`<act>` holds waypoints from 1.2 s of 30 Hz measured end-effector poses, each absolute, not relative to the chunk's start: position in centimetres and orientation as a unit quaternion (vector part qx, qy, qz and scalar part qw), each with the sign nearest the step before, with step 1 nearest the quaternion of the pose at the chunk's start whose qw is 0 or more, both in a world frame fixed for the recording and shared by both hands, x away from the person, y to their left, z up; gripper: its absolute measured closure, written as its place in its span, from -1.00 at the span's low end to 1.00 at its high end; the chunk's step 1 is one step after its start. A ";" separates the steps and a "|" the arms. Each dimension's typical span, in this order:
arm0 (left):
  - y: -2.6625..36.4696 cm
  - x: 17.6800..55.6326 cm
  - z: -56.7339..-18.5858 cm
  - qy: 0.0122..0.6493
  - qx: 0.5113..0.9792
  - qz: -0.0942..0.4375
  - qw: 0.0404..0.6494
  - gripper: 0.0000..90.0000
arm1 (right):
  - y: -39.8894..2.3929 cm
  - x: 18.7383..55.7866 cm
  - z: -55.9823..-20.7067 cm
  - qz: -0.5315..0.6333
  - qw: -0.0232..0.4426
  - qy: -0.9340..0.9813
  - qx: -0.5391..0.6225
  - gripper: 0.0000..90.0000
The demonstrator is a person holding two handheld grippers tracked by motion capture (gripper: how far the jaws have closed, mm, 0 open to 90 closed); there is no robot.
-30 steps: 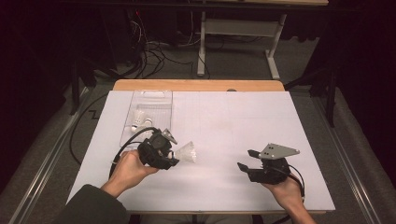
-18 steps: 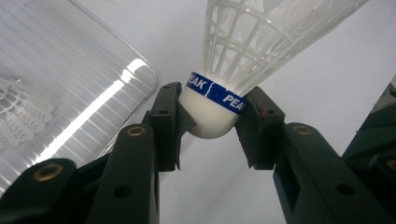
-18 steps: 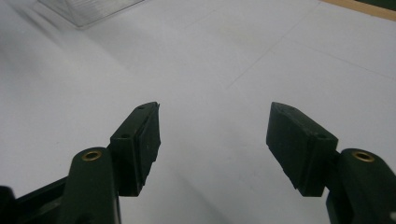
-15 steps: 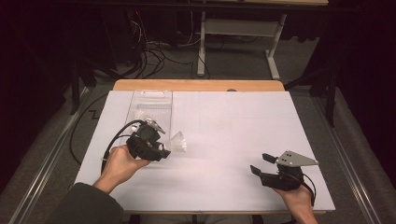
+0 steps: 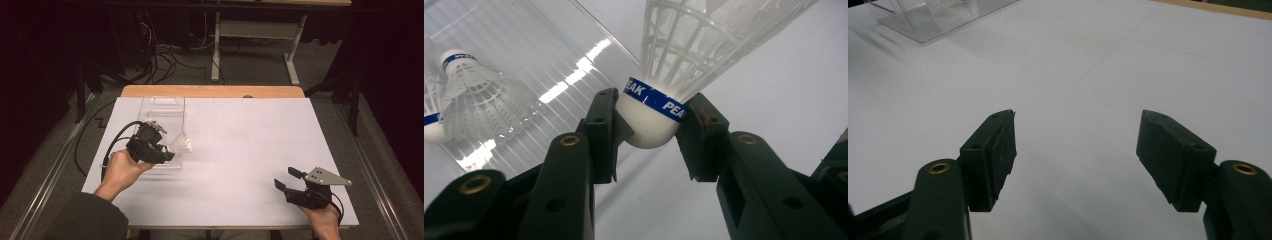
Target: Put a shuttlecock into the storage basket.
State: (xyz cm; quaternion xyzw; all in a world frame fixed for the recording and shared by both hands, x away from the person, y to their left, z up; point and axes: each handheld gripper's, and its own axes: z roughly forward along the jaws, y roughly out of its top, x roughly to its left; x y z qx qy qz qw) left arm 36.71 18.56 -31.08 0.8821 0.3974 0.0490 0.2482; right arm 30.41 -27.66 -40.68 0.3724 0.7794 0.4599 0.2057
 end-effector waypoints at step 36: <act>21.0 40.8 -32.2 0.486 0.843 0.062 0.222 0.39 | -28.1 30.2 -41.4 0.468 0.203 0.772 0.379 -0.29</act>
